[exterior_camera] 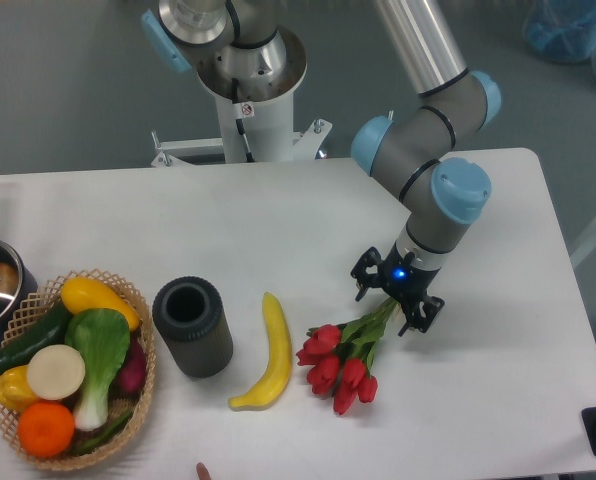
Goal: Pick up the flowers from the table
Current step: 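Lower the gripper around the tulip stems and close it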
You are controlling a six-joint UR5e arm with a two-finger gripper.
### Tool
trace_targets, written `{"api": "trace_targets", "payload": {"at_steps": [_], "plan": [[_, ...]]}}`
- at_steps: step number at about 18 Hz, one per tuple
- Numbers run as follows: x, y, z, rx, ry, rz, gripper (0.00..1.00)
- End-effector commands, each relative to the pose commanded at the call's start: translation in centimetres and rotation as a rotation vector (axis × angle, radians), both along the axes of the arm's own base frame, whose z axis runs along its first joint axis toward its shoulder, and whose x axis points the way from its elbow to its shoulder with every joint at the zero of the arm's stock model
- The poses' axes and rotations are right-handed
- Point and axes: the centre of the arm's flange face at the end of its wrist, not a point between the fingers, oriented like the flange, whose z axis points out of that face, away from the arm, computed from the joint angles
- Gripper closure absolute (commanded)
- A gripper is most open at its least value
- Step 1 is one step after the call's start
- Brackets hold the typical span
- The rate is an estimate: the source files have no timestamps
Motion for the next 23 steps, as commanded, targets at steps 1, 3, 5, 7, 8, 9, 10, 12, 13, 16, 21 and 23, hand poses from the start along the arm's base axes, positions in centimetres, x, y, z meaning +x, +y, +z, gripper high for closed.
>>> {"api": "trace_targets", "payload": {"at_steps": [1,3,5,7,8,9,10,12,13,16,21,23], "plan": [[0.01,0.01,0.00,0.001,-0.001,0.000,0.30],[0.00,0.02,-0.18,0.000,-0.003,-0.001,0.36],[0.05,-0.01,-0.24,0.000,-0.004,-0.001,0.45],[0.05,-0.01,-0.24,-0.001,-0.005,0.000,0.49],[0.06,-0.01,-0.26,-0.001,-0.006,0.000,0.51],[-0.04,-0.04,-0.19,0.002,-0.006,0.001,0.57],[-0.04,-0.04,-0.19,0.002,-0.007,0.003,0.60],[-0.03,-0.02,-0.18,0.003,-0.008,0.004,0.65],[-0.02,-0.03,-0.20,0.003,-0.009,0.004,0.68],[-0.03,-0.02,-0.18,0.003,-0.008,0.006,0.72],[-0.02,-0.03,-0.10,0.003,-0.009,0.009,0.75],[0.09,-0.08,-0.04,0.003,-0.009,0.009,0.75]]}}
